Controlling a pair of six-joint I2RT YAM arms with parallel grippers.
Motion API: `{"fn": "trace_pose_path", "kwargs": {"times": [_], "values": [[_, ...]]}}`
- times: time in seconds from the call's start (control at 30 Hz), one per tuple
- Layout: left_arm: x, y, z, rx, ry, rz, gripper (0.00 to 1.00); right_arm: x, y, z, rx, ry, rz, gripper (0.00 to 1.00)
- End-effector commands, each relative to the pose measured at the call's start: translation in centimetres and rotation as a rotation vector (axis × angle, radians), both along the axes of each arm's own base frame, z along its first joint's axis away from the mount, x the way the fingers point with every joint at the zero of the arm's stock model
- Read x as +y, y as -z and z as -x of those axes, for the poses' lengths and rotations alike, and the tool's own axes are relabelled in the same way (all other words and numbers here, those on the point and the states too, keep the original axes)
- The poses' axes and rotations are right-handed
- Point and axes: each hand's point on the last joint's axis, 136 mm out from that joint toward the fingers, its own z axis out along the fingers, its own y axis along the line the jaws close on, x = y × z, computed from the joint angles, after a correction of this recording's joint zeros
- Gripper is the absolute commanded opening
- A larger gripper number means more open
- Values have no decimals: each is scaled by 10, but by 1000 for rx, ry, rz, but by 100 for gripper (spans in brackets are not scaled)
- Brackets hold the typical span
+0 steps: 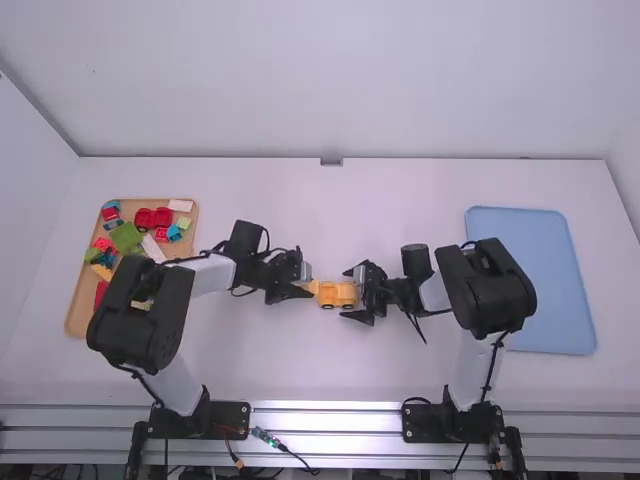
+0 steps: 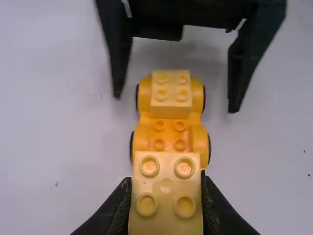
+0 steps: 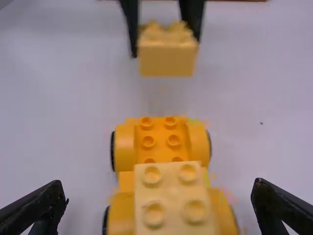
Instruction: Assemble lego blocks to make yellow taxi
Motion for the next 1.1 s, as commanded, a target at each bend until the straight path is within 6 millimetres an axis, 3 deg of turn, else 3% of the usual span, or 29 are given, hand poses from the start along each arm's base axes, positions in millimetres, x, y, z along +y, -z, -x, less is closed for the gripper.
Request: {"fn": "trace_pose_path", "kwargs": {"times": [0.0, 0.37, 0.6, 0.8, 1.07], "values": [[-6, 0, 10, 44, -30, 23, 2, 2, 0, 3, 27, -16, -24, 99], [-8, -3, 5, 18, -43, 53, 2, 7, 0, 6, 18, -41, -23, 100], [-13, -7, 7, 27, -24, 64, 2, 21, 18, 0, 78, -57, 38, 99], [-26, -9, 14, 12, 41, 43, 2, 14, 14, -3, 97, -56, -10, 98], [-36, -6, 10, -25, 42, -21, 2, 8, 16, -2, 89, -49, -7, 84]]}}
